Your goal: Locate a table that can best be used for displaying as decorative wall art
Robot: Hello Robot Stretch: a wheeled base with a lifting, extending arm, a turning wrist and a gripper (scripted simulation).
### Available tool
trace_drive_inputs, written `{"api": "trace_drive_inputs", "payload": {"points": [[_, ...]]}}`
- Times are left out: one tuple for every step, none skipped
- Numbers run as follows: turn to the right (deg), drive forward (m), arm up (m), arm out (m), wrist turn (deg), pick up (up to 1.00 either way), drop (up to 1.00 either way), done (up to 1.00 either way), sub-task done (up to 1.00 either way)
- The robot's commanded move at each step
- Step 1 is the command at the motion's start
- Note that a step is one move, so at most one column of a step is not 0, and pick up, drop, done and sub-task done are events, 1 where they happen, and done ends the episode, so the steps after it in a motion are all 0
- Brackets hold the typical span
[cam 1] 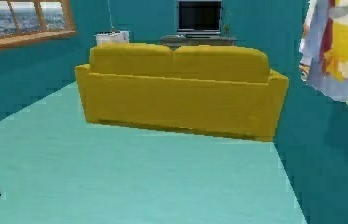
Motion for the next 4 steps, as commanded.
{"api": "trace_drive_inputs", "payload": {"points": [[-33.0, 0.0, 0.0, 0.0, 0.0, 0.0, 0.0, 0.0, 0.0], [0.0, 1.0, 0.0, 0.0, 0.0, 0.0, 0.0, 0.0, 0.0], [0.0, 1.0, 0.0, 0.0, 0.0, 0.0, 0.0, 0.0, 0.0], [0.0, 0.7, 0.0, 0.0, 0.0, 0.0, 0.0, 0.0, 0.0]]}}
